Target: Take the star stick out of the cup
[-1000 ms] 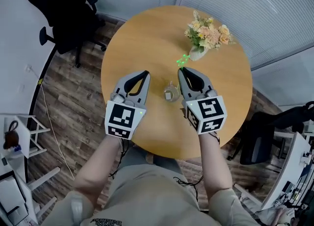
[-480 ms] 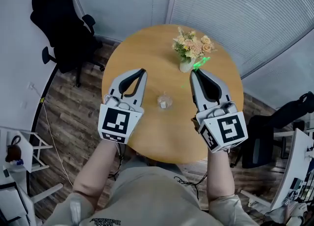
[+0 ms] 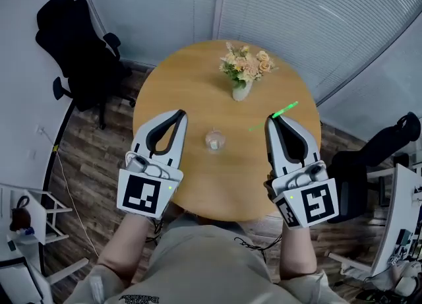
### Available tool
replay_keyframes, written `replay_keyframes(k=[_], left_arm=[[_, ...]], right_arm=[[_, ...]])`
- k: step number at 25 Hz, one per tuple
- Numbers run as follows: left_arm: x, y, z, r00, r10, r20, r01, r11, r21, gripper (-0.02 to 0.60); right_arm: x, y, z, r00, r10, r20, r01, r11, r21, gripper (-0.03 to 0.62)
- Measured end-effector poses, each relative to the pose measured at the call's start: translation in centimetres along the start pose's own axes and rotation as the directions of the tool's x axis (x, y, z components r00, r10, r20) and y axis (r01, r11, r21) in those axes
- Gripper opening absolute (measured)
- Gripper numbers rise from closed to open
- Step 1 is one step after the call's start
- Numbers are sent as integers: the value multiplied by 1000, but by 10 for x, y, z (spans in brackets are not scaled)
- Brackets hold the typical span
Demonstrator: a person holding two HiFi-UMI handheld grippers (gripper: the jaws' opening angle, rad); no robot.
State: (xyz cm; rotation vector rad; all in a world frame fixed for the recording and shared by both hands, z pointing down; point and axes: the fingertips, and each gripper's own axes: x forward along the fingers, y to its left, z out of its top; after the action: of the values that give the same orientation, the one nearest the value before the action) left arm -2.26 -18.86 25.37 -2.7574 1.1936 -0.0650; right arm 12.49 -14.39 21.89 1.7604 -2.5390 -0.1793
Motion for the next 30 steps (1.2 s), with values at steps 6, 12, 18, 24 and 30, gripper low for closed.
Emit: replay_keyframes(k=[6, 12, 18, 24, 30], left_arm=[[-11, -18, -13, 999, -27, -35, 28, 1000, 12, 23], [-20, -21, -54, 996, -3, -94, 4, 1000, 4, 23], [-14, -27, -68, 993, -8, -120, 6, 1000, -18, 23], [-12, -27, -68, 993, -11, -119, 11, 1000, -2, 23], [-12, -30, -70, 991, -6, -131, 4, 1000, -18, 23]], right_arm=[[-21, -3, -28, 999, -17, -49, 19, 999, 41, 38], [-34, 0, -59, 994, -14, -112, 20, 998, 59, 38], [-33, 1, -71, 991, 15, -134, -7, 998, 60, 38], [-31, 0, -74, 990, 30, -140, -21, 998, 62, 38], [-30, 0, -76, 989, 39, -139, -31, 998, 60, 38]])
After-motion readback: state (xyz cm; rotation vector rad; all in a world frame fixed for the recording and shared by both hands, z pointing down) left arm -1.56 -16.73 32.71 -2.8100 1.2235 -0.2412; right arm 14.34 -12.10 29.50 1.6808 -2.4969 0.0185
